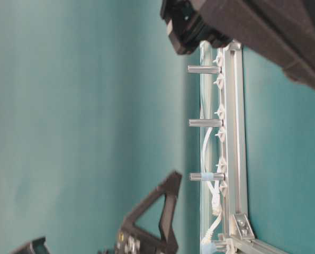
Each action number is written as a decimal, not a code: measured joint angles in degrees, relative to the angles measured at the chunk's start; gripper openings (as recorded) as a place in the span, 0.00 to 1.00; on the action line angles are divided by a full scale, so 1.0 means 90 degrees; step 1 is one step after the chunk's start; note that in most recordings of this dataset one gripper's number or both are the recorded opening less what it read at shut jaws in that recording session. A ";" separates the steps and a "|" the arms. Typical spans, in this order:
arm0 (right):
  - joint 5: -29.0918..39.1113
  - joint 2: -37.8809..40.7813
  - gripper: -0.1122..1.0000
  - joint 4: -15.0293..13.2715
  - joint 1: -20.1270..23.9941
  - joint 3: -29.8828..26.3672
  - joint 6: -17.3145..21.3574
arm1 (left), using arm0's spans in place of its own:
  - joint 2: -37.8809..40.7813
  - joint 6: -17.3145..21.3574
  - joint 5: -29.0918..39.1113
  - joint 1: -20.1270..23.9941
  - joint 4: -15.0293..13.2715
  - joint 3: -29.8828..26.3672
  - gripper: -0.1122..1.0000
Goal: Insert the wire through the string loop located on the left side.
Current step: 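Move the right gripper down toward the black USB cable's connector end, then close the right gripper on the USB cable just behind the connector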
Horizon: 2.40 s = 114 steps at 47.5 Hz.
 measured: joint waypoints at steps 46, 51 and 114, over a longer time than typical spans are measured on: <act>0.1650 0.0518 0.11 0.0918 0.0313 -0.0703 -0.0059 | -0.0615 0.0000 0.0244 -0.0059 0.0000 0.0547 0.10; 0.1748 0.0547 0.11 0.1016 0.0313 -0.0771 -0.0049 | -0.0615 0.0000 0.0244 -0.0059 -0.0010 0.0596 0.10; 0.1055 0.1377 0.71 0.2100 0.0654 -0.0840 -0.0039 | -0.0615 -0.0010 0.0439 -0.0107 0.0000 0.0654 0.10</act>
